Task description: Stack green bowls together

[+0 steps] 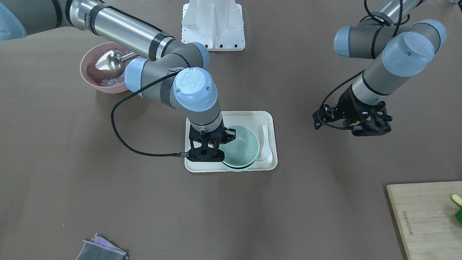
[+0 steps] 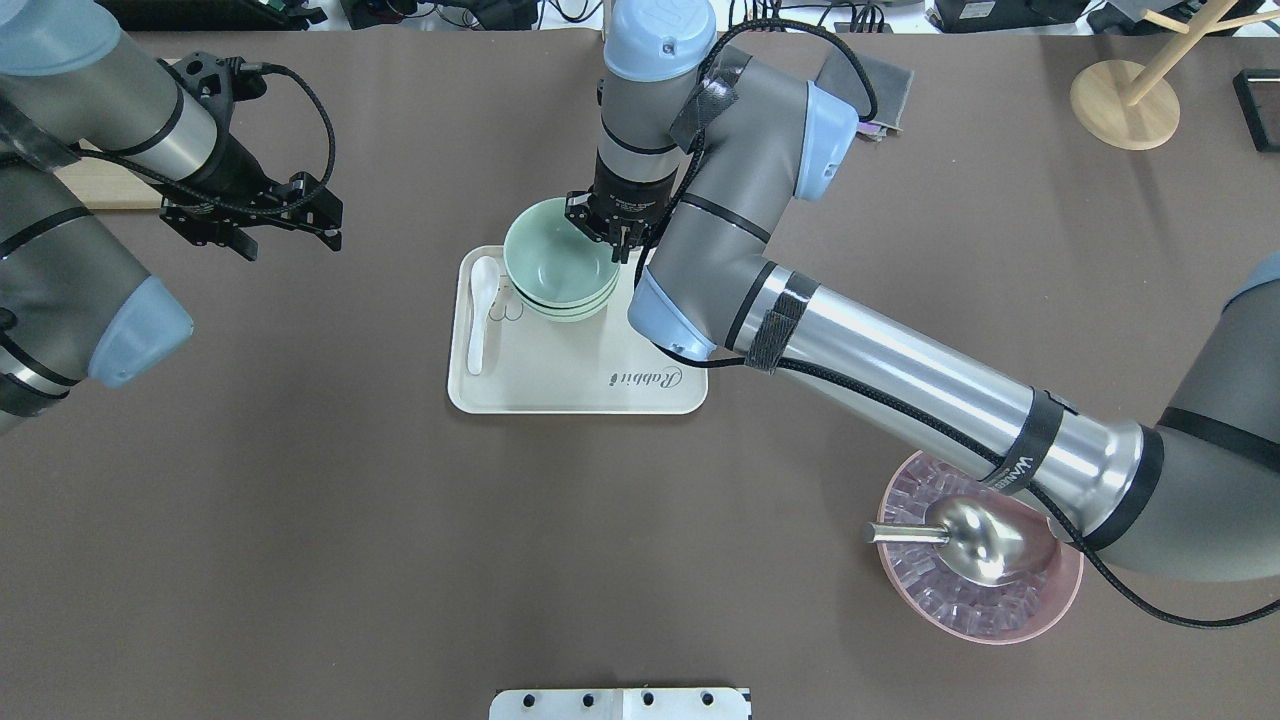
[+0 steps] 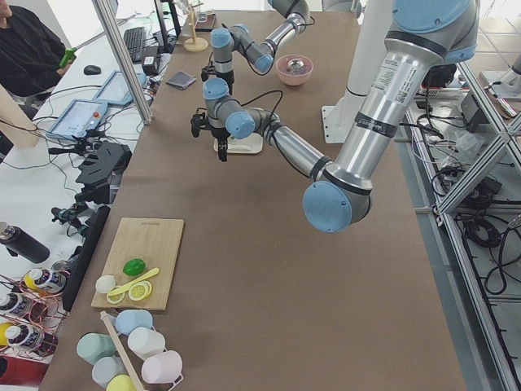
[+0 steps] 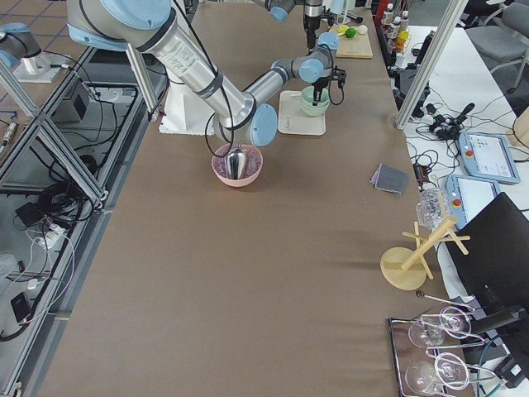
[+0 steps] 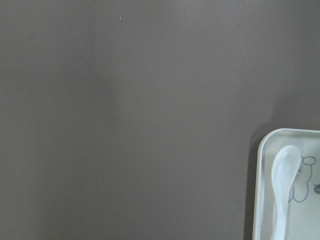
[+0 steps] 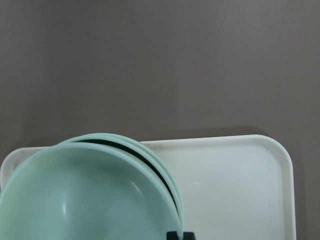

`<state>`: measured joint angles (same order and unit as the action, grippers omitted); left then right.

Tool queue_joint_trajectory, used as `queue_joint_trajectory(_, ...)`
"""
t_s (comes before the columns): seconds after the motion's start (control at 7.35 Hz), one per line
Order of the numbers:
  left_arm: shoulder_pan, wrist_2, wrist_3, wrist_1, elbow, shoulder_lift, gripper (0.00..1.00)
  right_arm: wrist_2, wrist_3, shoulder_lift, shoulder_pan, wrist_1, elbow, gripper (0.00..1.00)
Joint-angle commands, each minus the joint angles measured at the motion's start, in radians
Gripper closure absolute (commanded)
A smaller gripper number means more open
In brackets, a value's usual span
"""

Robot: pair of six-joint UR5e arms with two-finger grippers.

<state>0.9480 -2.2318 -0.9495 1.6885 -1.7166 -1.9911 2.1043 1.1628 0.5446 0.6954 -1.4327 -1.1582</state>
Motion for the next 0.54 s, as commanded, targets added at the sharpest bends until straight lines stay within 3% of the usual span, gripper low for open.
queue_joint_trajectory(0.0,0.000,0.000,0.000,0.000,0.003,0.000,0.02,0.000,0.000,0.000,-0.001,0.000,0.000,1.00)
queue_joint_trajectory(0.41,-0.002,0.000,0.000,0.002,0.006,0.000,0.02,0.000,0.000,0.000,-0.001,0.002,0.005,1.00)
